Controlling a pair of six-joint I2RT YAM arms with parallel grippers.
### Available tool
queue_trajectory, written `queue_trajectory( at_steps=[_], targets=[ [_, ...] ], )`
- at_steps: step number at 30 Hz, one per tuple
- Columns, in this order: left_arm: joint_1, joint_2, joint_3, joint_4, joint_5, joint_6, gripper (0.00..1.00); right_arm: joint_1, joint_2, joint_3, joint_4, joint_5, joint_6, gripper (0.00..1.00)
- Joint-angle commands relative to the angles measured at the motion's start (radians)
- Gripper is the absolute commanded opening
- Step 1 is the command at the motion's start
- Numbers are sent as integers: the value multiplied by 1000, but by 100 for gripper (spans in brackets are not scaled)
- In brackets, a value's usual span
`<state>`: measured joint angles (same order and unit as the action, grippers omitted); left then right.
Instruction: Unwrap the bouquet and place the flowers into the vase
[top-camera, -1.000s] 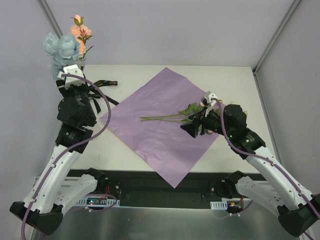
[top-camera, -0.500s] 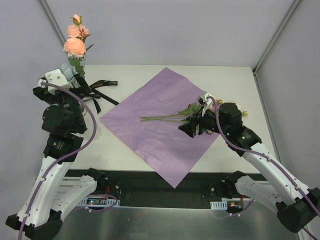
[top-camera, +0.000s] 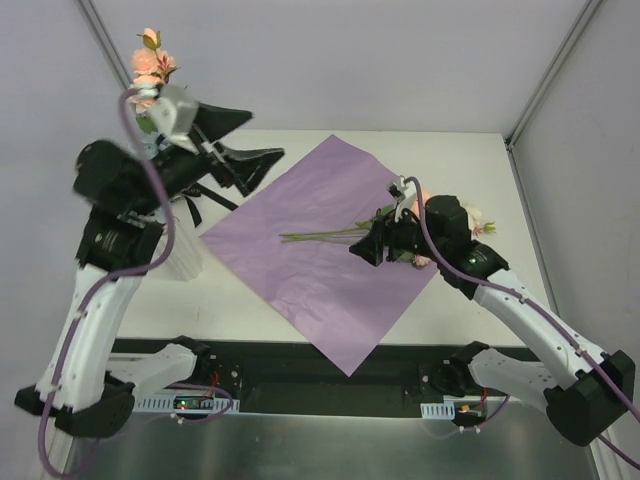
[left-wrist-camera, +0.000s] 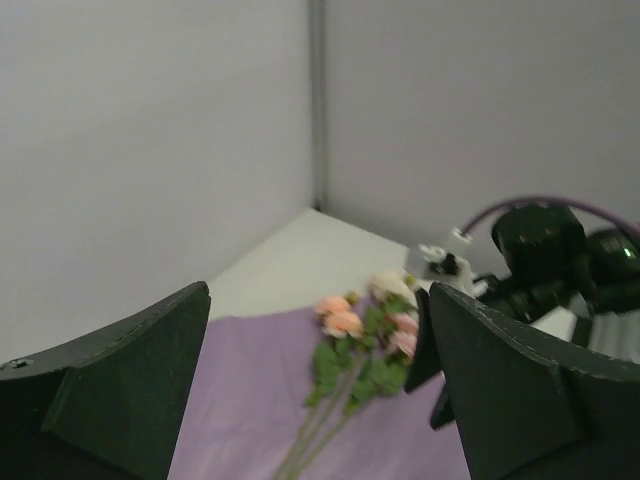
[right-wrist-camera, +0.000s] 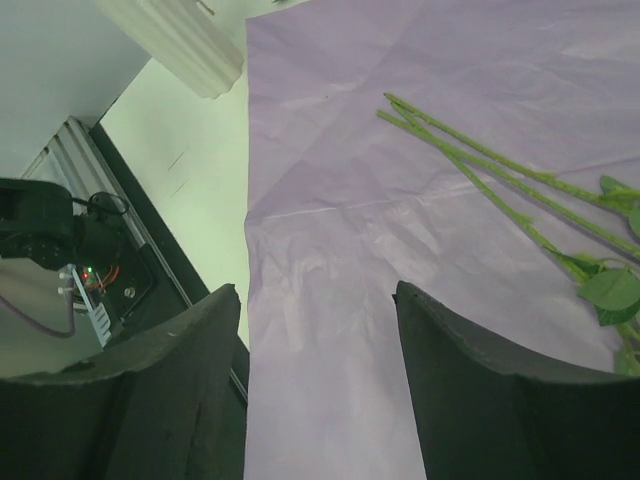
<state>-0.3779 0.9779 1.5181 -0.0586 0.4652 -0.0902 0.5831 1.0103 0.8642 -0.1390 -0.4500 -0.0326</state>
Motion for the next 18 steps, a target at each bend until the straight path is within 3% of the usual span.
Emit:
queue_trajectory(
  at_steps=[1, 6, 8, 9, 10, 13, 18],
  targets=[
    [7, 218, 17, -96, 450, -204, 86, 3, 36, 45, 52, 127, 196, 66],
    [-24, 401, 1, -145, 491, -224, 72, -8, 79, -1, 41, 390, 543, 65],
    [-58, 426, -13, -194, 399, -174, 69, -5, 112, 10, -60, 517, 635, 62],
    [-71, 430, -31, -245, 335, -114, 68, -8, 149, 13, -86, 539, 711, 61],
    [-85, 433, -36, -279, 178, -80, 68, -8, 168, 21, -105, 551, 753, 57],
    [-131, 441, -53, -380, -4, 30, 68, -2, 237, 21, -99, 560, 882, 53],
    [-167, 410, -88, -414, -82, 122, 70, -3, 402, 91, -71, 565, 999, 39]
  ],
)
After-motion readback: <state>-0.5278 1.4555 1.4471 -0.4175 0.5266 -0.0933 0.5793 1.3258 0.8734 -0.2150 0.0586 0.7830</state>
